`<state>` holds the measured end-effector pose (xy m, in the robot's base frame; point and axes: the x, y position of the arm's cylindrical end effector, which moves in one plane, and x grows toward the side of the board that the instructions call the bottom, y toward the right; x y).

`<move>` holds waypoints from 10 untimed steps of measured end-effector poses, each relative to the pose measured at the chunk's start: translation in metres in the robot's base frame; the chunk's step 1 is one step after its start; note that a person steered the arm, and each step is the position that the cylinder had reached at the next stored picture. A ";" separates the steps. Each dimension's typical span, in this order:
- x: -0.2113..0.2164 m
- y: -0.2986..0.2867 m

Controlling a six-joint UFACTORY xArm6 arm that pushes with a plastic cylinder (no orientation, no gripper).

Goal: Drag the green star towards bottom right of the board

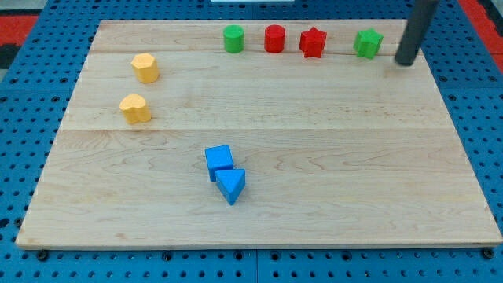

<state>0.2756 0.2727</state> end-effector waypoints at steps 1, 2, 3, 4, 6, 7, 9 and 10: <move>-0.045 -0.030; -0.006 -0.072; 0.043 -0.090; 0.028 -0.081; 0.009 -0.097; 0.023 -0.133; 0.111 -0.167; 0.071 -0.154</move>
<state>0.3470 0.1183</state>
